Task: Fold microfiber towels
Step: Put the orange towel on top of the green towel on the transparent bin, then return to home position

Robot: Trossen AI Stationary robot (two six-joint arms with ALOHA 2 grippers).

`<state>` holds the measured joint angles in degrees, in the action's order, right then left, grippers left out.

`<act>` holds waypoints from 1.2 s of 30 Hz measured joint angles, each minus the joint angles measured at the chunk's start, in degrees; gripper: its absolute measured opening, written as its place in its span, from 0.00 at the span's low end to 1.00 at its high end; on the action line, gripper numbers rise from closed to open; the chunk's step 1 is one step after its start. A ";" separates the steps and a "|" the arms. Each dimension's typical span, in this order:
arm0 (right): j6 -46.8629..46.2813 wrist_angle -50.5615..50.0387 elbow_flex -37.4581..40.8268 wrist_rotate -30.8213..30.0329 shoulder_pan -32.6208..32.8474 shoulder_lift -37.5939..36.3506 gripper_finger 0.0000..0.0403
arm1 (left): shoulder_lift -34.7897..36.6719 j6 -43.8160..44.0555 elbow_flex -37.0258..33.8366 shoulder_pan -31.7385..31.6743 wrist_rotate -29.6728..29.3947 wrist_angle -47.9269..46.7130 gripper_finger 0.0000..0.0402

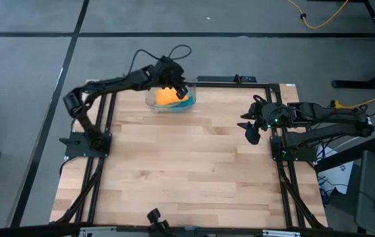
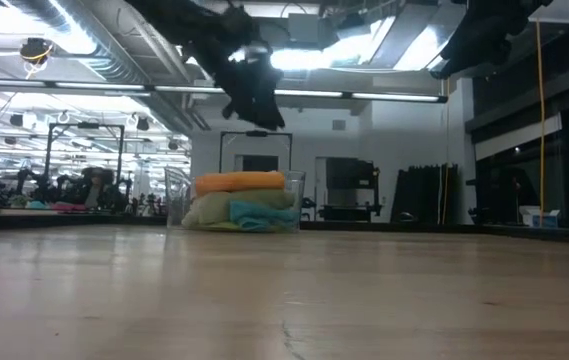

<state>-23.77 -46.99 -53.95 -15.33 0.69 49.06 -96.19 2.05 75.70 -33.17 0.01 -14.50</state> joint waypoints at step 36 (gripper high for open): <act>-1.36 0.12 0.00 -0.04 -0.02 0.02 0.48 | 6.50 2.27 -10.82 -1.44 -0.59 5.42 0.31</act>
<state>-25.12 -46.87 -53.95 -15.38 0.67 49.08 -89.69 4.33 64.88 -34.61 -0.58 -9.07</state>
